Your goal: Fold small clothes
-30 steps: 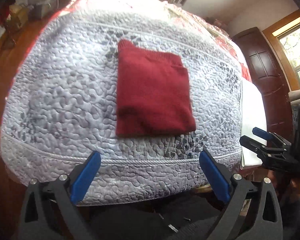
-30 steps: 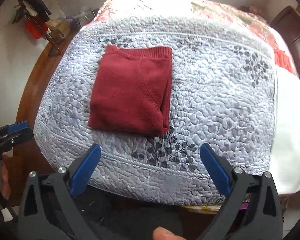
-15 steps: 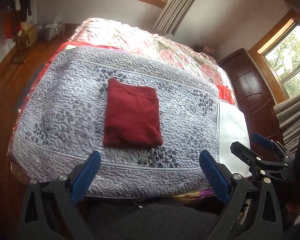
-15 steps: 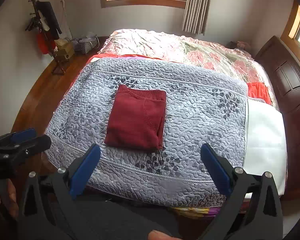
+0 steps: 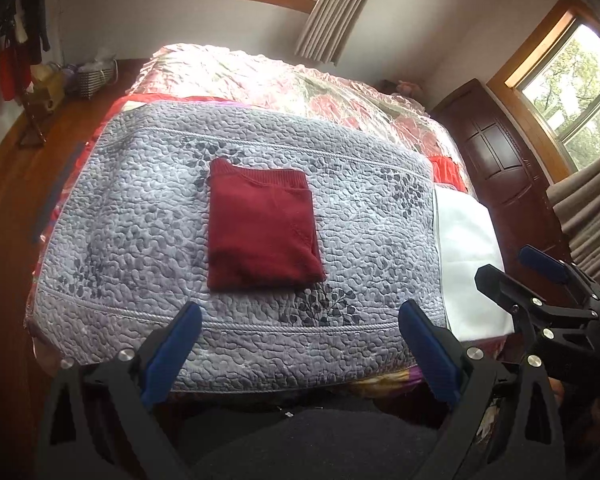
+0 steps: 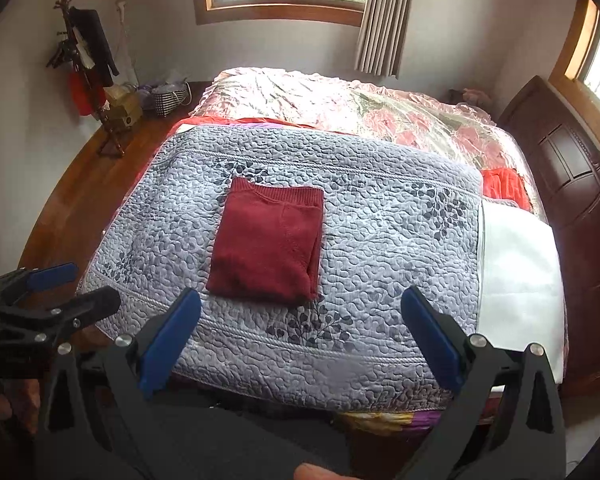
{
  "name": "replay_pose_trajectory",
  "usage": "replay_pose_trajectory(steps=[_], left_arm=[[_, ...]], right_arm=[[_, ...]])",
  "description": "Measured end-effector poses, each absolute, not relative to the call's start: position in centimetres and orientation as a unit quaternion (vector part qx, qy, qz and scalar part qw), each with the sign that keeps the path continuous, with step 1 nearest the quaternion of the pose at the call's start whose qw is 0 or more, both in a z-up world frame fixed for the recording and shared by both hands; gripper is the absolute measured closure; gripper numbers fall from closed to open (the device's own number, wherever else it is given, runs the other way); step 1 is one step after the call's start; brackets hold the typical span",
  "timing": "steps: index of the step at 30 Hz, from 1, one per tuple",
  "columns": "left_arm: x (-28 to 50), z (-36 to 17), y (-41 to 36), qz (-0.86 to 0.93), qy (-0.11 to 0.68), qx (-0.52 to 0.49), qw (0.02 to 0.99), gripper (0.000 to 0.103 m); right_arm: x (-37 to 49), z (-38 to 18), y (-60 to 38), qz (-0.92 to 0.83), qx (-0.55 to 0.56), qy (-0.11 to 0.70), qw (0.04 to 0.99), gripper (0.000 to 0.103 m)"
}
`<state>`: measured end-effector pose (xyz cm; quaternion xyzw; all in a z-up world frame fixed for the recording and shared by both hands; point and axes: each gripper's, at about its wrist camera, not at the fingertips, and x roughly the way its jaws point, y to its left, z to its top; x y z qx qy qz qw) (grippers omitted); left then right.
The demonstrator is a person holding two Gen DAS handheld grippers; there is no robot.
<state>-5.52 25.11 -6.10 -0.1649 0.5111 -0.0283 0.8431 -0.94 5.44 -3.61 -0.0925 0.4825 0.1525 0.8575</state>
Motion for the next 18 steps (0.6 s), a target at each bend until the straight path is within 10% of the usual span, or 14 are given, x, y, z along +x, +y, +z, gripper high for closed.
replay_pose_trajectory(steps=[18], left_arm=[[-7.1, -4.6, 24.4, -0.018, 0.501, -0.137, 0.855, 0.004]], right_arm=[[-2.5, -3.5, 4.9, 0.158, -0.079, 0.474, 0.863, 0.003]])
